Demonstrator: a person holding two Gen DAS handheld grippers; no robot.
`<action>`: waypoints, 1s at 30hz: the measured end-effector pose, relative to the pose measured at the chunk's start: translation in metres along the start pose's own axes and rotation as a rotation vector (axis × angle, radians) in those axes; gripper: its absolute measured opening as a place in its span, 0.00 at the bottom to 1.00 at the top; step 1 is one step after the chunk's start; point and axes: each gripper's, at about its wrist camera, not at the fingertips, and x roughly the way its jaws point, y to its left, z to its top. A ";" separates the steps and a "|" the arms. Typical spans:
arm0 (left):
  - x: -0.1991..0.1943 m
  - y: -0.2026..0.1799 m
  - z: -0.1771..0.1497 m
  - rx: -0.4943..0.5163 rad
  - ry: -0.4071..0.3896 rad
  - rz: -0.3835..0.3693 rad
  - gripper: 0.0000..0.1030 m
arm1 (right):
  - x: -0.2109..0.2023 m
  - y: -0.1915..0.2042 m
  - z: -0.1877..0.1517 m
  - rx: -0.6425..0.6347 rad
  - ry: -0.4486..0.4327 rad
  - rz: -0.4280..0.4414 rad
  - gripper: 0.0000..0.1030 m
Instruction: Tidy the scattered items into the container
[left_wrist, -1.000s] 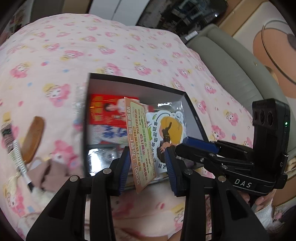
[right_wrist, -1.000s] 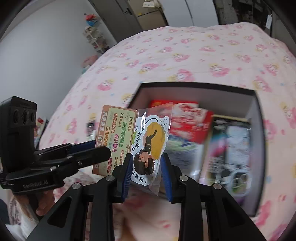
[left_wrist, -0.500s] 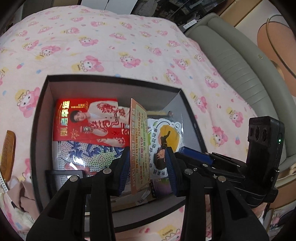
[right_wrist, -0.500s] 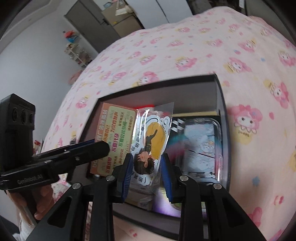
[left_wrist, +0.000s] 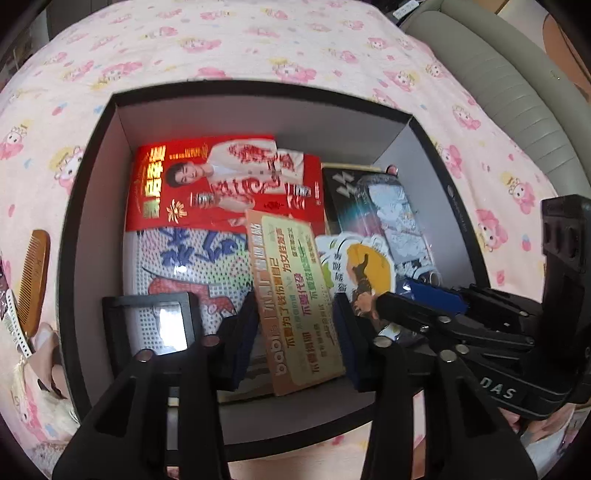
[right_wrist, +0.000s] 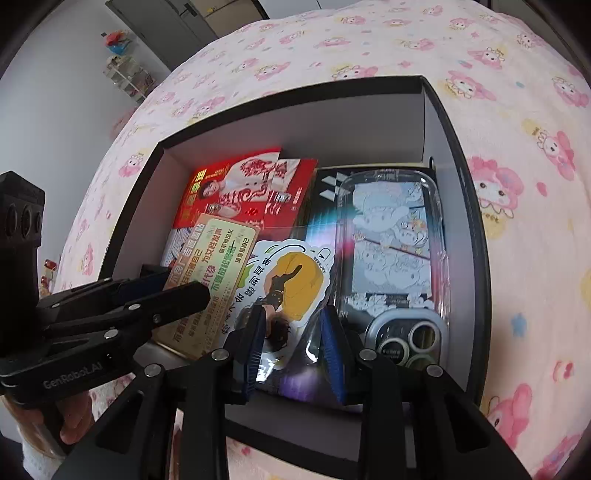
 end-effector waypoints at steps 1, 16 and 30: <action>0.002 0.001 0.000 -0.007 0.013 0.004 0.47 | -0.002 0.001 0.000 -0.013 -0.005 -0.009 0.27; 0.010 -0.016 0.034 0.009 -0.073 0.025 0.53 | -0.017 -0.001 0.012 -0.051 -0.167 -0.227 0.27; 0.017 0.000 0.017 -0.031 0.029 0.012 0.53 | -0.025 0.014 0.006 -0.088 -0.169 -0.204 0.30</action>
